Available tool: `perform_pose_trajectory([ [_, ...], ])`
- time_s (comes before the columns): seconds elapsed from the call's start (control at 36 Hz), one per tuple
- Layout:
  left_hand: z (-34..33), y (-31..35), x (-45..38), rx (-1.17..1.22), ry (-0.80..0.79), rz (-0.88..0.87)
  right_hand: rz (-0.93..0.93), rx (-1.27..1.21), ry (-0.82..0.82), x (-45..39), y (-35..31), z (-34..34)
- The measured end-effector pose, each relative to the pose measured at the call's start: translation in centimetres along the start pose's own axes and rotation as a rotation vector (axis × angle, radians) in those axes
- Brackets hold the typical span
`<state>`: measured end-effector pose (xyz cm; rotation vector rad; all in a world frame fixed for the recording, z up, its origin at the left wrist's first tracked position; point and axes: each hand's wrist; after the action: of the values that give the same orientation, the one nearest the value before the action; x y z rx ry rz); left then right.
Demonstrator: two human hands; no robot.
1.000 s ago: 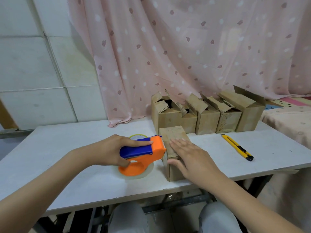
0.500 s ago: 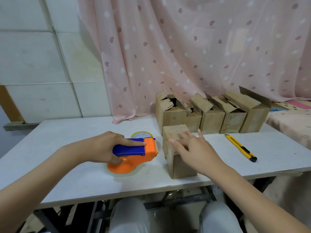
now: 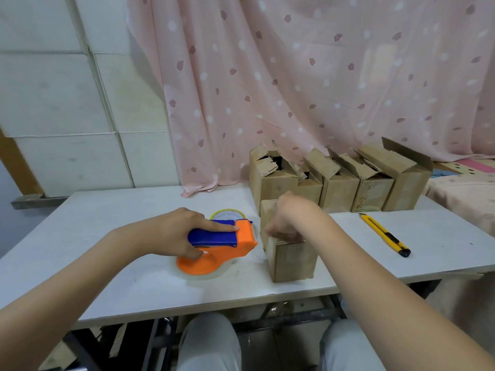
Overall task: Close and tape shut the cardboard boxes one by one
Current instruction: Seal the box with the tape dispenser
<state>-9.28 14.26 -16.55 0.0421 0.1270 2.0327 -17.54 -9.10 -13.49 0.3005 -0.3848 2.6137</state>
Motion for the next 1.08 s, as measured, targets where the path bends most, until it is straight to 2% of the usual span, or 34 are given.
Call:
perform_pose_trajectory([
  [0.08,-0.1,0.0,0.2,0.021,0.006,0.003,0.038,-0.075,-0.007,0.8,1.0,0.8],
  [0.25,-0.5,0.3,0.8,0.089,0.006,0.031,0.057,-0.555,-0.08,-0.1,4.3,1.0],
  [0.72,-0.2,1.2,-0.4,0.042,-0.021,0.004,-0.023,-1.181,-0.293,-1.4,11.8,-3.2],
  [0.97,-0.2,1.5,-1.1,0.037,-0.047,0.006,-0.01,-1.168,-0.271,-1.1,11.4,-3.6],
  [1.08,-0.2,1.6,-1.3,0.04,-0.05,0.016,0.03,-0.927,-0.128,-1.3,11.2,-3.7],
])
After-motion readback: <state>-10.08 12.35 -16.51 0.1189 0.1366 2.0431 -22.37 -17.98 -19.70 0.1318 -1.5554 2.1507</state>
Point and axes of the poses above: each hand's wrist, its own x-axis away from the middle knuckle, its own z-axis out of the back of the hand, y = z × x, and after that the axes turned 4 degrees about -x, right-handed
